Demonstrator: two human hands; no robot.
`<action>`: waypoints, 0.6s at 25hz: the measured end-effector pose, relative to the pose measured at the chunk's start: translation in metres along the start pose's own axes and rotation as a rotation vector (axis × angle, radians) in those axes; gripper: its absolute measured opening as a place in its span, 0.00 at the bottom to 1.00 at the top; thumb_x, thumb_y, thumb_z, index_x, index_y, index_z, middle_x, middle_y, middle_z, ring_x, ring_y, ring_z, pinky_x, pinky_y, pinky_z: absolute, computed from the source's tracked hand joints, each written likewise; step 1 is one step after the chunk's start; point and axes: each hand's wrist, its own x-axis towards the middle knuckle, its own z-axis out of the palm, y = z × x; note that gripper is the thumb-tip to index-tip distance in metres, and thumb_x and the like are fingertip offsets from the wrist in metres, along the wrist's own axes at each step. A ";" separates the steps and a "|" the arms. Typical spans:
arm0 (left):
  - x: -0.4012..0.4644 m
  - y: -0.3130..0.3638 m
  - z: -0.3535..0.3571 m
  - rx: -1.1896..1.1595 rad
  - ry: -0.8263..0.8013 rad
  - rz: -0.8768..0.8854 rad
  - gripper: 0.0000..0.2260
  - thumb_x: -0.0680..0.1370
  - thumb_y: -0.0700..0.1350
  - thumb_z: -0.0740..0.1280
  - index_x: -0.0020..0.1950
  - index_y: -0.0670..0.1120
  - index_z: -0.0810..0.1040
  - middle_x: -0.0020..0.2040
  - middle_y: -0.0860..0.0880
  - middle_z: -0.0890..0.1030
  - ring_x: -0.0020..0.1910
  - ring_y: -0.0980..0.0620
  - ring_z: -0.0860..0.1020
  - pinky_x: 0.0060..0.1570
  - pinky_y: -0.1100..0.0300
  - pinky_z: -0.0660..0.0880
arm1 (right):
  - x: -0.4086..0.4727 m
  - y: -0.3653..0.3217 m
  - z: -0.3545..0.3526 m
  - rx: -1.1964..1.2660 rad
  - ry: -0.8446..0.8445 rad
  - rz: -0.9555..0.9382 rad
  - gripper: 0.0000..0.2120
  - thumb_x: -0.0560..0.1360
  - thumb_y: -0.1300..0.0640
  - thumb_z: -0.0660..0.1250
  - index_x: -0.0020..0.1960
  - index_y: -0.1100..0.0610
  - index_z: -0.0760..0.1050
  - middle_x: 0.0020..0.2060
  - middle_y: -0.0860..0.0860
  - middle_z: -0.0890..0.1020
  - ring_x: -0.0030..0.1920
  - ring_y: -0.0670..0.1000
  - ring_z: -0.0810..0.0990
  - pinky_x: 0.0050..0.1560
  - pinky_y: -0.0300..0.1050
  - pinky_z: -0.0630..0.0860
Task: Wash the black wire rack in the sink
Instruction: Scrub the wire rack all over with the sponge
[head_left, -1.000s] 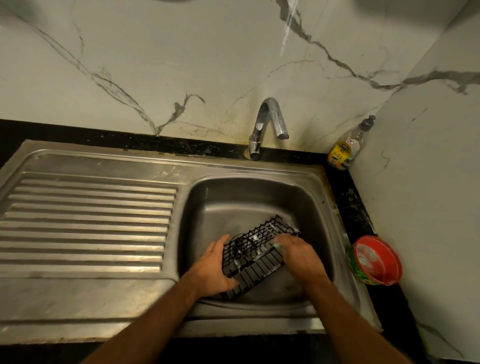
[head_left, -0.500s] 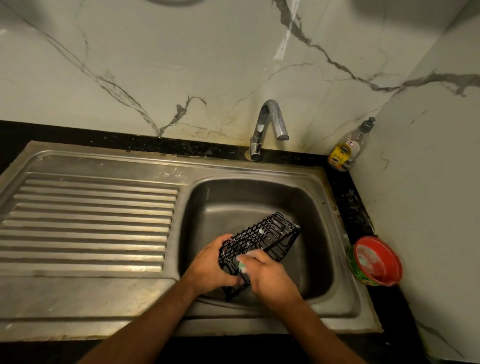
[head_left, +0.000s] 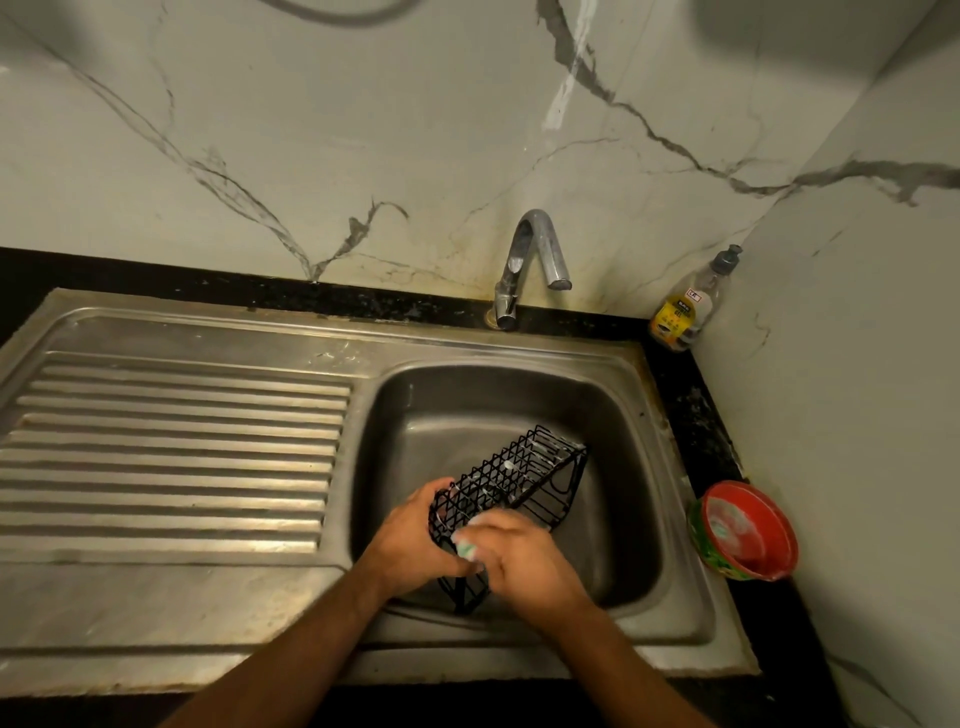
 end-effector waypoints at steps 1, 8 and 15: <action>-0.001 0.001 0.000 -0.006 0.010 0.002 0.45 0.56 0.56 0.84 0.71 0.57 0.70 0.58 0.64 0.78 0.60 0.62 0.78 0.61 0.68 0.73 | -0.001 0.002 0.003 0.008 0.012 -0.049 0.13 0.73 0.58 0.63 0.52 0.53 0.84 0.50 0.49 0.84 0.49 0.49 0.81 0.53 0.40 0.77; 0.004 -0.004 0.001 -0.132 0.069 -0.094 0.49 0.51 0.62 0.82 0.71 0.56 0.72 0.58 0.63 0.79 0.57 0.65 0.79 0.61 0.63 0.76 | 0.033 0.032 -0.014 0.066 0.019 0.334 0.16 0.76 0.67 0.62 0.58 0.55 0.83 0.59 0.48 0.77 0.56 0.45 0.77 0.62 0.34 0.70; 0.003 -0.004 0.003 0.011 -0.024 0.008 0.48 0.55 0.60 0.82 0.72 0.65 0.66 0.65 0.63 0.75 0.65 0.62 0.74 0.70 0.58 0.71 | 0.044 0.018 0.010 1.362 0.549 1.287 0.06 0.78 0.66 0.67 0.51 0.59 0.80 0.47 0.57 0.84 0.46 0.54 0.83 0.48 0.51 0.81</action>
